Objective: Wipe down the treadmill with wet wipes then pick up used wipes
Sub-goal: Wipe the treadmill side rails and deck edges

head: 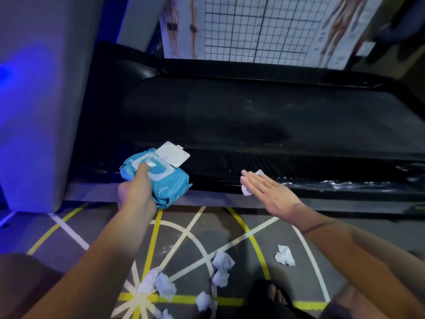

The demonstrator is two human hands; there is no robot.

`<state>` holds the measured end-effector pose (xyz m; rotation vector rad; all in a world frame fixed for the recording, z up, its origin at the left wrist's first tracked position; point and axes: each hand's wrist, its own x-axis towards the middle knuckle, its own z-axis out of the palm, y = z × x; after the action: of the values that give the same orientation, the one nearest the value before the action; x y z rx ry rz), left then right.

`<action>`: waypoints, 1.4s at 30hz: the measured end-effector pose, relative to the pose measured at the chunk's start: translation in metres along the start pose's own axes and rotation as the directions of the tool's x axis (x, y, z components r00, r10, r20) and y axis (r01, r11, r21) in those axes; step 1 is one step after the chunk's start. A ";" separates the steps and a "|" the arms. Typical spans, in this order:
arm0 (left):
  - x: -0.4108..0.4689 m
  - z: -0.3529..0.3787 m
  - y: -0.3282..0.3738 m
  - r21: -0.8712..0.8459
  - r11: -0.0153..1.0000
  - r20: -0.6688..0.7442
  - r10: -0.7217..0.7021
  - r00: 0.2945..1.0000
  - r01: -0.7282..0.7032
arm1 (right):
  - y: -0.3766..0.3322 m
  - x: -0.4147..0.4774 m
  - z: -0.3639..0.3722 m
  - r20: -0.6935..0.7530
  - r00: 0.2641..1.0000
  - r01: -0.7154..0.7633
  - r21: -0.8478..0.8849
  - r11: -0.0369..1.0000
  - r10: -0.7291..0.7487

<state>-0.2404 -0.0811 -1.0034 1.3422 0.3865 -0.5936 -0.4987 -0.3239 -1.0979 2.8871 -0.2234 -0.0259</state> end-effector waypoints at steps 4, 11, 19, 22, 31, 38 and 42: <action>-0.012 0.018 -0.008 0.007 1.000 -0.023 -0.011 1.000 0.011 | 0.018 -0.024 0.004 0.017 0.994 -0.106 0.120 0.987 0.105; -0.013 0.017 -0.007 -0.019 1.000 -0.029 -0.009 1.000 0.009 | -0.005 0.036 -0.018 -0.096 0.957 -0.234 0.312 0.921 0.275; -0.005 -0.012 0.007 0.012 0.999 -0.056 0.032 0.998 -0.031 | -0.007 0.144 -0.075 0.077 0.776 -0.525 0.629 0.573 0.627; -0.005 -0.022 0.009 0.053 0.998 -0.045 0.025 0.999 -0.023 | 0.001 0.163 -0.057 0.095 0.754 -0.534 0.665 0.523 0.649; 0.006 -0.022 0.010 0.104 0.995 0.016 -0.011 1.000 0.009 | -0.004 0.158 -0.027 0.163 0.869 -0.484 0.482 0.730 0.468; 0.005 0.015 0.015 -0.021 0.996 0.047 -0.081 0.996 0.082 | -0.042 0.068 -0.050 0.165 0.928 -0.372 0.397 0.839 0.333; -0.001 0.030 0.014 -0.038 0.991 0.106 -0.126 0.986 0.130 | -0.037 -0.004 -0.059 0.336 0.846 -0.497 0.216 0.841 0.414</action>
<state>-0.2353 -0.1089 -0.9861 1.2444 0.4018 -0.7537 -0.4950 -0.2739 -1.0494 3.0230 -1.0582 -0.3397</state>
